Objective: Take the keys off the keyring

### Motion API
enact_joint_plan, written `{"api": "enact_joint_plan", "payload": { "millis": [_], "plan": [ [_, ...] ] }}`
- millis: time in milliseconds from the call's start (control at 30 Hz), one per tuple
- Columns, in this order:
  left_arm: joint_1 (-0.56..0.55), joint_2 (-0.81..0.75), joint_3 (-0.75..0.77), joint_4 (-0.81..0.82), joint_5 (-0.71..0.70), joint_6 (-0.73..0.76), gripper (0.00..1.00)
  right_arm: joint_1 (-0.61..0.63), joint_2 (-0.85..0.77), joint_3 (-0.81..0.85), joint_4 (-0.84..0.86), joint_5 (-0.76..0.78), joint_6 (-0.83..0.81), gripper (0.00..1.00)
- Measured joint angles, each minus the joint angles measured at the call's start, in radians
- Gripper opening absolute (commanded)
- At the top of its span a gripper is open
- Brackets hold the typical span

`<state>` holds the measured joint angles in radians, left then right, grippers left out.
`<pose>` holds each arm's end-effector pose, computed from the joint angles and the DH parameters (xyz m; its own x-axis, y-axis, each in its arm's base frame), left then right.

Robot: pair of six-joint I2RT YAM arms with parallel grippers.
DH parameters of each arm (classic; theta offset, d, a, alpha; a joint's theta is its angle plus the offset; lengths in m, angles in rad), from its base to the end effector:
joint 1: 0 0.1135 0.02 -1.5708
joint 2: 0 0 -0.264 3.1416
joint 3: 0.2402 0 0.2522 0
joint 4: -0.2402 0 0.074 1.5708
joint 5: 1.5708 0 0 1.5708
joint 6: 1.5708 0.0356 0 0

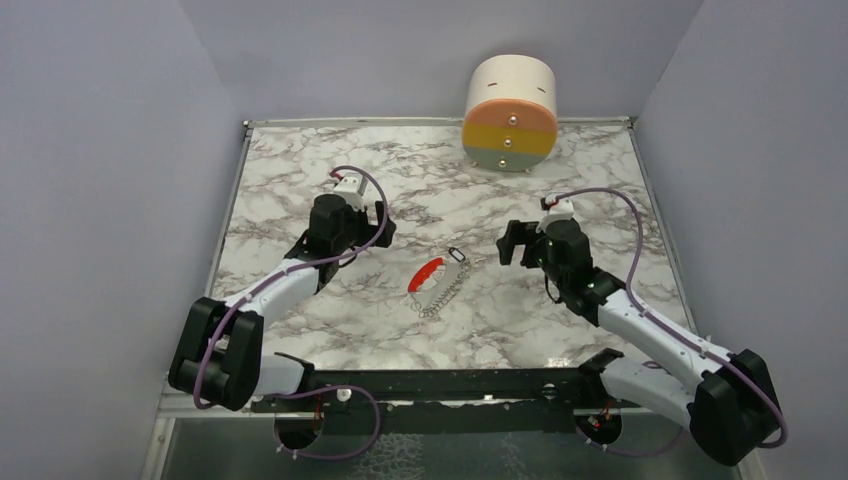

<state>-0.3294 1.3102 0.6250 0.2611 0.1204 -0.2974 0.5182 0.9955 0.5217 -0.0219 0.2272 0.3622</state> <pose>0.2629 -0.0944 0.2150 -0.4967 -0.1376 -0.8569 0.2920 0.9033 -0.3143 0.1928 0.1007 0.2249 -0.4964 0.1144 -0.8605 -0.1439 0.9667 0.2115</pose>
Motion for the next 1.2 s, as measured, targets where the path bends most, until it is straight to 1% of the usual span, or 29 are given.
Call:
{"api": "enact_joint_plan", "payload": {
  "millis": [100,267,467,500,567,700,767,833,933,1033,1200],
  "plan": [
    [0.000,0.010,0.000,0.008,0.011,-0.006,0.99,0.000,0.045,0.018,-0.017,-0.010,0.018,1.00],
    [-0.019,0.064,0.000,0.022,0.026,-0.013,0.99,0.000,0.168,0.039,-0.022,-0.096,0.038,1.00],
    [-0.062,0.093,0.000,0.039,0.028,-0.013,0.99,0.000,0.181,0.009,0.024,-0.184,0.053,1.00],
    [-0.069,0.100,0.000,0.045,0.028,-0.012,0.99,0.000,0.179,0.009,0.029,-0.192,0.052,0.99],
    [-0.082,0.116,0.000,0.046,0.028,-0.011,0.99,0.000,0.169,0.009,0.037,-0.200,0.049,0.94],
    [-0.106,0.141,0.001,0.046,0.028,-0.011,0.99,0.000,0.149,0.010,0.037,-0.210,0.041,0.79],
    [-0.116,0.149,0.003,0.046,0.029,-0.011,0.99,0.000,0.149,0.010,0.037,-0.216,0.042,0.68],
    [-0.120,0.157,0.006,0.046,0.029,-0.011,0.99,0.000,0.155,0.010,0.039,-0.222,0.041,0.52],
    [-0.125,0.174,0.021,0.046,0.034,-0.013,0.99,0.000,0.189,0.013,0.049,-0.246,0.042,0.38],
    [-0.126,0.183,0.030,0.047,0.041,-0.018,0.99,0.000,0.245,0.018,0.062,-0.284,0.041,0.35],
    [-0.129,0.192,0.034,0.055,0.053,-0.026,0.99,0.000,0.317,0.018,0.104,-0.364,0.040,0.37]
  ]
}}
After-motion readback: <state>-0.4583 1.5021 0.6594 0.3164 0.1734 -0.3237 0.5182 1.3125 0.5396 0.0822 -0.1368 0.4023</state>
